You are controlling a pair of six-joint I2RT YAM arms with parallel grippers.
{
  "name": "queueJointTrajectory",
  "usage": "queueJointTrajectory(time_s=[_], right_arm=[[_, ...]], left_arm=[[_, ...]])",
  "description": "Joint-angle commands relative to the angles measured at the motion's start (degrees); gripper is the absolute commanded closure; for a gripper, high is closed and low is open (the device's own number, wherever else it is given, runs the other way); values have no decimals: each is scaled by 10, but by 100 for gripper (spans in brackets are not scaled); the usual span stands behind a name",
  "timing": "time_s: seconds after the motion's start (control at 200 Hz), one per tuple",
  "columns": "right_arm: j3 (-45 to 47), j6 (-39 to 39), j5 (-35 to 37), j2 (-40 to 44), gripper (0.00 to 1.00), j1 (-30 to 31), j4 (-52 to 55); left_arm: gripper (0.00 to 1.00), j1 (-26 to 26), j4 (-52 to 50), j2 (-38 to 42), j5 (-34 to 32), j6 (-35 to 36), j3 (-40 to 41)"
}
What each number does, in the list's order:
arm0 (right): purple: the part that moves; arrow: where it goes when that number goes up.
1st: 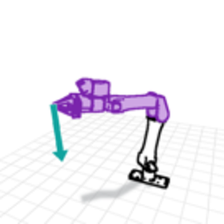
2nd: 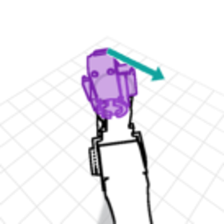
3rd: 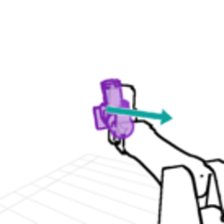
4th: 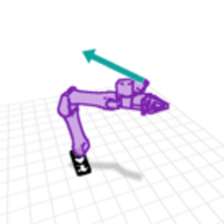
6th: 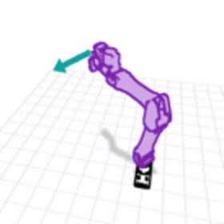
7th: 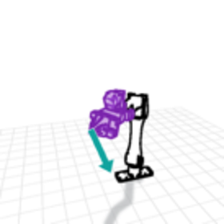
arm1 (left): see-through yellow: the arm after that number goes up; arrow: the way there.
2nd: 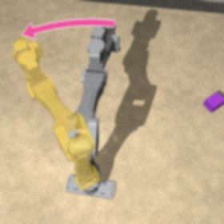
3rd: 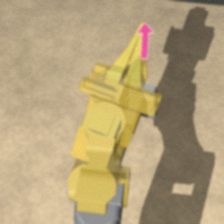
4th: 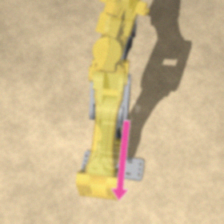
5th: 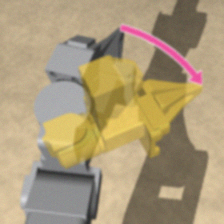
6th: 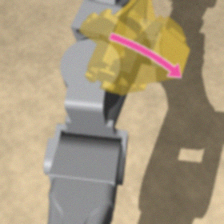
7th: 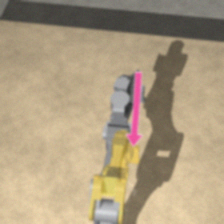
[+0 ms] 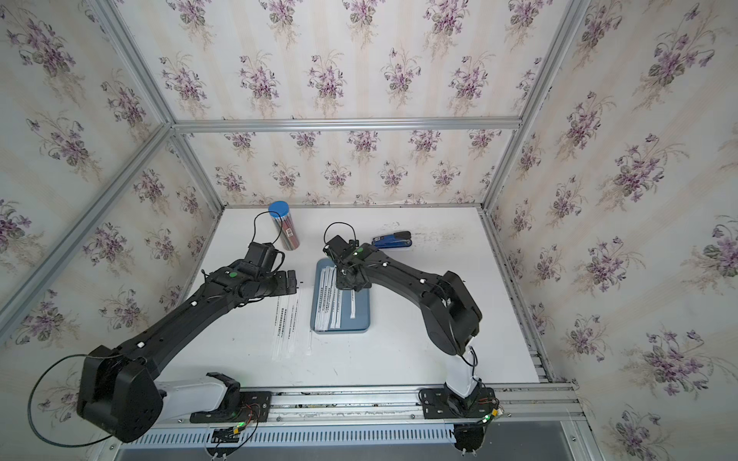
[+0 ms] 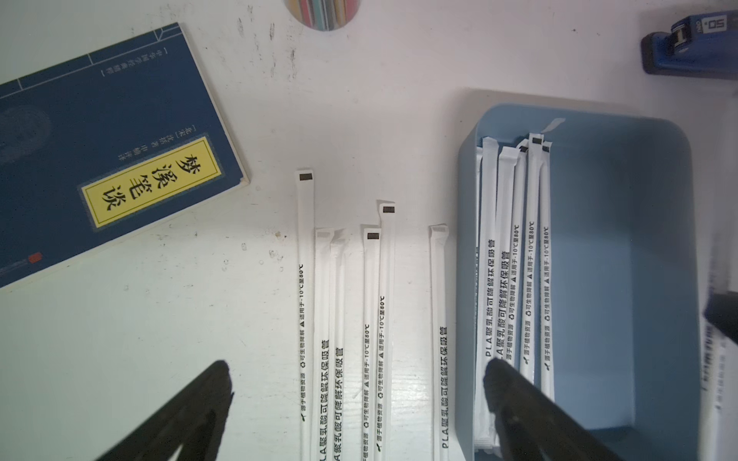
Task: Put the straws into the storage box
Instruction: Place the straw in the storage box.
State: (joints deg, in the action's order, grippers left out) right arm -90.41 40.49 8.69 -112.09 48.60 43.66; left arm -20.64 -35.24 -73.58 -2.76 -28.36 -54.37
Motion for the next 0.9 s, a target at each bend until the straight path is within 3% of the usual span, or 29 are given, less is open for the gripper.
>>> queueJointTrajectory(time_s=[0.0,0.894], right_arm=[[-35,18,-3,-37,89,9,12],[-10,44,-3,-107,88,27,-28]], left_arm=[[1,0,14,1,5,5,3],[1,0,28,-10,13,14,12]])
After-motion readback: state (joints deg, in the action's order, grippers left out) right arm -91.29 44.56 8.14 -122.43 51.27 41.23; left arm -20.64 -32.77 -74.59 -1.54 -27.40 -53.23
